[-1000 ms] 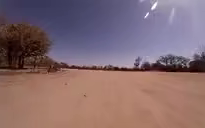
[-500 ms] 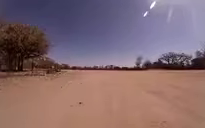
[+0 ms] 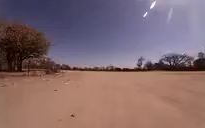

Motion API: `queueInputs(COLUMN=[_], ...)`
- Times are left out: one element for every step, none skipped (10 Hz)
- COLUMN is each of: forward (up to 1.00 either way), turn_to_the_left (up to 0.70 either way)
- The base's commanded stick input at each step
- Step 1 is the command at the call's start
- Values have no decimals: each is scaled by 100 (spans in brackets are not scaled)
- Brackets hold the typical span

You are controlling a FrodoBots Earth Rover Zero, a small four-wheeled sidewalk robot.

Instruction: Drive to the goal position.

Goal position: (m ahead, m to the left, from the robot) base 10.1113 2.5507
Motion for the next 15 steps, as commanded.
queueInputs(forward=[100, 100, 100, 100, 100, 100, 100, 100, 100, 100, 100, 100, 100, 100, 100], turn_to_the_left=[0, 0, 0, 0, 0, 0, 0, 0, 0, 0, 0, 0, 0, 0, 0])
